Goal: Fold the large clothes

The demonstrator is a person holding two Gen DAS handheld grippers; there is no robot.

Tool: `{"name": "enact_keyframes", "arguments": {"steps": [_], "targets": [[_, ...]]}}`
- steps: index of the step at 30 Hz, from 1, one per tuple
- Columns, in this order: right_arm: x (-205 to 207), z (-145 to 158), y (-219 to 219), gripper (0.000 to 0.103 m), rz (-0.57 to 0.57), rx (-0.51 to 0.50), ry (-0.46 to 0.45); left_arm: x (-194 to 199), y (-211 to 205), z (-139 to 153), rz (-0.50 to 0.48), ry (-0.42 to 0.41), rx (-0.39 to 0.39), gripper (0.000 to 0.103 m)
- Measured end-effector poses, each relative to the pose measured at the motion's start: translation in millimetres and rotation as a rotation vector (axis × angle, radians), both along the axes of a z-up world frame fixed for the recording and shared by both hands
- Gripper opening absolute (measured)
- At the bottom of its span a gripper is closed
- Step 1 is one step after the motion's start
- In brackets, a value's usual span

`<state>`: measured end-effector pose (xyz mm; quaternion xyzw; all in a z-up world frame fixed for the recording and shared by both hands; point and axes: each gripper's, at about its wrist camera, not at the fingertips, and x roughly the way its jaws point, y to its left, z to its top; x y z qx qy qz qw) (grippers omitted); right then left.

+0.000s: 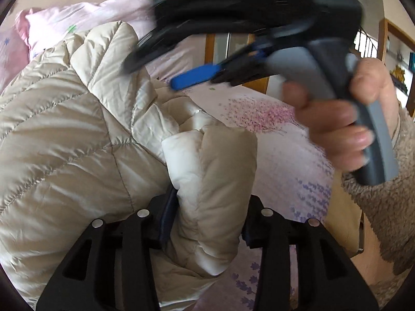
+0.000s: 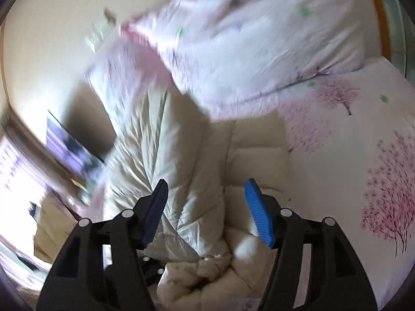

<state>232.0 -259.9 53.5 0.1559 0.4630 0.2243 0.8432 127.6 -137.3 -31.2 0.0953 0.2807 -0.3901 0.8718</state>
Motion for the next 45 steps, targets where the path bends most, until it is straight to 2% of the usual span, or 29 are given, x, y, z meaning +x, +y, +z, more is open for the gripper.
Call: {"name": "enact_keyframes", "arguments": {"steps": [1, 2, 5, 7, 8, 10, 11, 13, 16, 19, 23, 26, 31, 35, 36, 38, 42, 45], "targets": [[1.3, -6.2, 5.0, 0.052, 0.012, 0.004, 0.017, -1.9, -0.8, -0.6, -0.002, -0.007, 0.009, 0.044], [2.7, -11.8, 10.2, 0.019, 0.043, 0.032, 0.027, -2.0, -3.8, 0.8, -0.005, -0.012, 0.015, 0.046], [3.8, -15.2, 11.4, 0.009, 0.017, 0.003, -0.003, -8.6, 3.2, 6.8, -0.02, -0.003, 0.012, 0.046], [3.1, -14.4, 5.3, 0.008, -0.017, -0.001, -0.009, -14.7, 17.1, 18.9, -0.05, 0.034, -0.028, 0.05], [2.5, -14.8, 1.4, 0.008, -0.03, -0.001, -0.008, -18.6, 31.2, 30.3, -0.076, 0.065, -0.08, 0.056], [1.2, -16.6, -4.5, 0.008, -0.053, -0.004, -0.003, -21.6, 56.6, 48.5, -0.091, 0.077, -0.169, 0.066], [0.5, -17.9, -6.3, 0.008, -0.062, -0.002, 0.001, -20.4, 75.3, 60.4, -0.064, 0.058, -0.217, 0.069], [-1.1, -19.5, -12.8, 0.008, -0.088, 0.009, 0.008, -10.5, 102.8, 74.3, 0.041, 0.007, -0.246, 0.071], [-7.9, -20.6, -22.3, 0.008, -0.135, 0.02, 0.009, 14.6, 125.7, 76.8, 0.201, -0.008, -0.222, 0.071], [-11.2, -26.1, -30.6, 0.008, -0.169, 0.02, 0.027, 34.5, 136.0, 70.1, 0.273, 0.024, -0.193, 0.071], [-6.3, -40.0, -35.8, 0.008, -0.207, -0.001, 0.066, 56.3, 129.7, 53.4, 0.302, 0.068, -0.122, 0.071], [2.3, -48.6, -37.0, 0.008, -0.224, -0.049, 0.077, 63.6, 121.1, 43.0, 0.298, 0.09, -0.098, 0.072], [27.2, -65.8, -34.7, 0.008, -0.223, -0.122, 0.121, 80.1, 105.1, 26.6, 0.32, 0.092, -0.021, 0.073], [31.8, -64.5, -32.4, 0.014, -0.215, -0.191, 0.12, 81.1, 99.1, 16.9, 0.344, 0.08, 0.018, 0.076], [24.8, -57.2, -34.1, 0.023, -0.223, -0.209, 0.098, 77.7, 100.1, 19.2, 0.347, 0.07, 0.015, 0.076], [6.9, -42.0, -39.0, 0.028, -0.242, -0.212, 0.037, 69.3, 105.5, 25.1, 0.349, 0.044, -0.004, 0.076], [-47.9, -9.3, -50.1, 0.028, -0.239, -0.13, -0.109, 44.4, 116.1, 40.6, 0.347, -0.023, -0.041, 0.076], [-84.7, 0.2, -40.0, 0.026, -0.154, -0.089, -0.193, 23.6, 116.4, 52.8, 0.311, -0.049, -0.086, 0.076]]}}
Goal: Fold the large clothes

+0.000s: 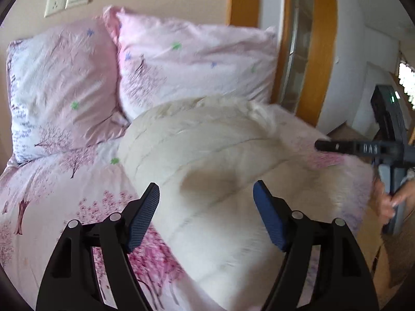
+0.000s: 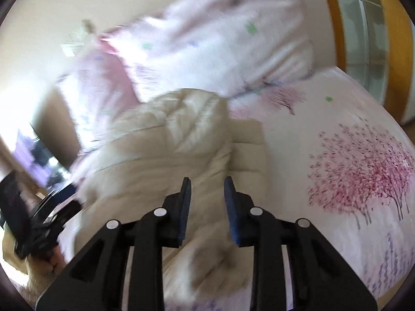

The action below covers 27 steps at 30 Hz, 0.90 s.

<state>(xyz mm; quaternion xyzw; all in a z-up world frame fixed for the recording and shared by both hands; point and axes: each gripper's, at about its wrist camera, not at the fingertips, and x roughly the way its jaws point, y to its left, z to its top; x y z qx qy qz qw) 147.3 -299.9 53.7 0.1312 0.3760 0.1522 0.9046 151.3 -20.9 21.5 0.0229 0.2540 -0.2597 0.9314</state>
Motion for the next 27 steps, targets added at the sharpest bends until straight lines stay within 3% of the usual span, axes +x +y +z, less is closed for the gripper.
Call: {"name": "enact_keyframes", "arguments": {"steps": [3, 7, 9, 14, 17, 19, 21, 24, 27], "targets": [[-21.3, -8.9, 16.3, 0.022, 0.055, -0.05, -0.024, -11.2, -6.6, 1.4, -0.052, 0.005, -0.026, 0.076], [-15.5, -51.8, 26.7, 0.017, 0.008, -0.156, 0.098, 0.5, -23.1, -17.8, -0.055, 0.058, 0.036, 0.076], [-13.3, -68.0, 21.6, 0.014, -0.021, -0.147, 0.128, 6.7, -28.3, -28.2, -0.065, 0.087, 0.037, 0.076], [-6.2, -81.7, 8.1, 0.013, -0.068, -0.125, 0.167, 10.0, -46.8, -40.9, -0.077, 0.068, 0.102, 0.076], [-4.8, -78.9, 9.7, 0.013, -0.068, -0.149, 0.189, 6.1, -46.1, -38.7, -0.082, 0.062, 0.1, 0.076], [-1.0, -65.0, 12.4, 0.013, -0.074, -0.17, 0.187, 3.0, -35.4, -30.6, -0.086, 0.055, 0.061, 0.076], [5.3, -46.6, 11.8, 0.018, -0.07, -0.129, 0.143, 4.6, -19.4, -20.0, -0.067, 0.038, 0.008, 0.076], [20.5, -23.3, 14.1, 0.025, -0.062, -0.051, 0.092, 19.8, -0.3, -9.5, 0.019, 0.019, -0.014, 0.076], [47.1, -12.9, 21.2, 0.029, -0.067, -0.039, 0.084, 41.2, 4.1, -9.4, 0.088, 0.039, 0.005, 0.076]]}}
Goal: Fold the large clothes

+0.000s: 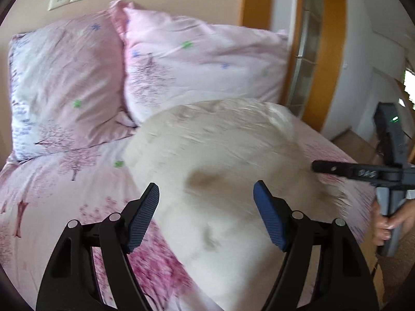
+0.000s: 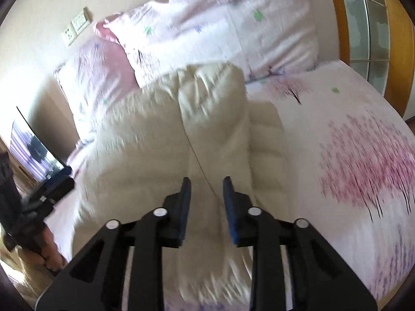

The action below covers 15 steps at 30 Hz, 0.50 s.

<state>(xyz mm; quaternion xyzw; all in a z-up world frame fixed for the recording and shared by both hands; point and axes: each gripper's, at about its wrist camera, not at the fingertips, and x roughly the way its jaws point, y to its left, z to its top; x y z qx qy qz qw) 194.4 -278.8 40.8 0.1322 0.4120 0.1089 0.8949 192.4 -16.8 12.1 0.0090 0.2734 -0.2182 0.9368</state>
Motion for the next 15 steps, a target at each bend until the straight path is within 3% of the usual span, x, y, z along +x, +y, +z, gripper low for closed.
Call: {"name": "enact_keyframes", "arguments": {"steps": [4, 9, 15], "targets": [[31.7, 5.0, 5.5, 0.03, -0.016, 0.027, 0.02, 22.6, -2.3, -4.7, 0.049, 0.048, 0.015, 0.076], [57.0, 1.1, 12.8, 0.044, -0.027, 0.012, 0.055, 35.2, -3.2, -8.5, 0.062, 0.07, 0.005, 0.078], [81.5, -33.3, 5.2, 0.046, -0.041, 0.047, 0.199, 47.5, -7.7, -14.4, 0.041, 0.102, 0.014, 0.08]]}}
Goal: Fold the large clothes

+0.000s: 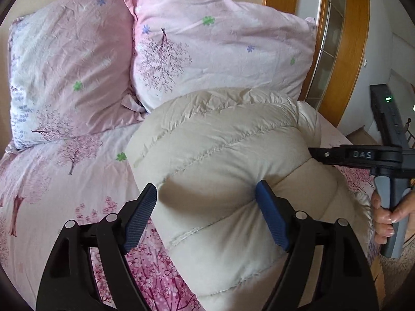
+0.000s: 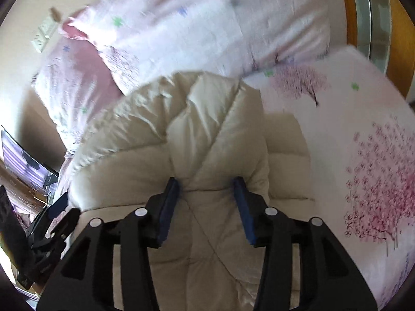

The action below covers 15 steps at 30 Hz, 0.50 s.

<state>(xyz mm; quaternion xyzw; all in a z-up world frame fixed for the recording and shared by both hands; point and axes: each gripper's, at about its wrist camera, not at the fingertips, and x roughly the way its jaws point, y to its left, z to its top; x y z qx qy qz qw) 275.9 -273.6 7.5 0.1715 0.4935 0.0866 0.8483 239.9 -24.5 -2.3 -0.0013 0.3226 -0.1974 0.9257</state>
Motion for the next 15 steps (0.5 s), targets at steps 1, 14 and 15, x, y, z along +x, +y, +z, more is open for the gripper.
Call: {"name": "enact_keyframes", "arguments": {"steps": [1, 14, 15], "targets": [[3.1, -5.3, -1.9, 0.047, -0.005, 0.007, 0.022, 2.1, -0.5, -1.5, -0.005, 0.009, -0.002, 0.08], [7.2, -23.8, -18.5, 0.048, -0.041, -0.04, 0.089, 15.0, -14.2, -16.1, -0.049, 0.074, -0.006, 0.085], [2.2, -18.6, -20.2, 0.049, -0.037, -0.024, 0.073, 8.6, -8.9, -12.5, -0.054, 0.075, -0.032, 0.085]]}}
